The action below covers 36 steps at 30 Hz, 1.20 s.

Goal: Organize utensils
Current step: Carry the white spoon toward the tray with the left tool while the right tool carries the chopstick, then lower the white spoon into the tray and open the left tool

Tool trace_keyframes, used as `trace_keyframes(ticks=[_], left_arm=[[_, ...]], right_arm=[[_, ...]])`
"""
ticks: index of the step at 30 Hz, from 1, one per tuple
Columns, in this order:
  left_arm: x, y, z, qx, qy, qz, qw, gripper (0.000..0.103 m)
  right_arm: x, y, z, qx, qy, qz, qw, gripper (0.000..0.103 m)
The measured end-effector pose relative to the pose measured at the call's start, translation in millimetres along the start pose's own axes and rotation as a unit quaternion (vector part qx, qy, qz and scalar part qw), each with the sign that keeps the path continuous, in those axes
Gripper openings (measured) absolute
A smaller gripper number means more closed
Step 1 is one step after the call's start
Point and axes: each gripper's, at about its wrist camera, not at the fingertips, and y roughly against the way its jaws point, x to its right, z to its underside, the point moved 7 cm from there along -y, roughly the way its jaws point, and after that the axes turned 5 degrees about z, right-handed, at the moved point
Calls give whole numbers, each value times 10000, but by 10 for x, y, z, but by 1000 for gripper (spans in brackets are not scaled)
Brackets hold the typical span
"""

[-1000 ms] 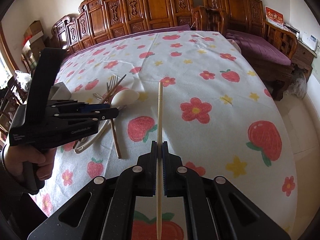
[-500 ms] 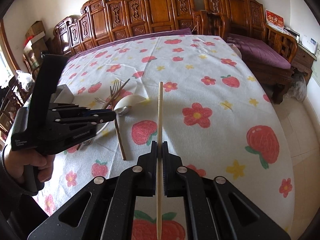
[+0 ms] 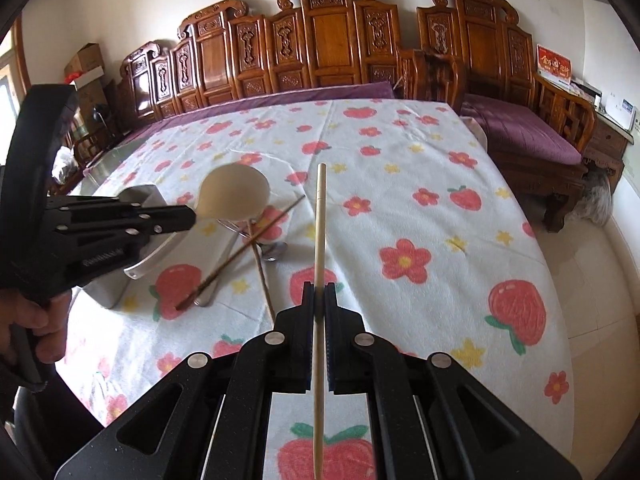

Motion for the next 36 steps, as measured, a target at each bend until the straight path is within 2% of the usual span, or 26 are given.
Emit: trace_keyframes(ticks=[8,15,19,25,32,36], left_arm=[[-214,619,-32,344,164,-213,9990,2],[-404,950,29,471,296,-315,9980,2],[-587,1071,93,516,422,-350,9972,2],[-1028,1011,241,397,839,-330,9951,2],[-1647,744,422,162,1572,-193,9872,2],[-1875,580,510,69,1846,-185,9826,2]], right_arm=[[-315,230,-173,268,240,-144,9992,6],[-608,445,-307,462,379,-237,9979,6],[-820,433,-339,458,463,-332,9973,6],[-1161,252,-346,328,596,-521,9963,6],[-1464,-97,-382,108,705,-748,9946,6],[-1559,-258,-386,-1,714,-830,9940,6]])
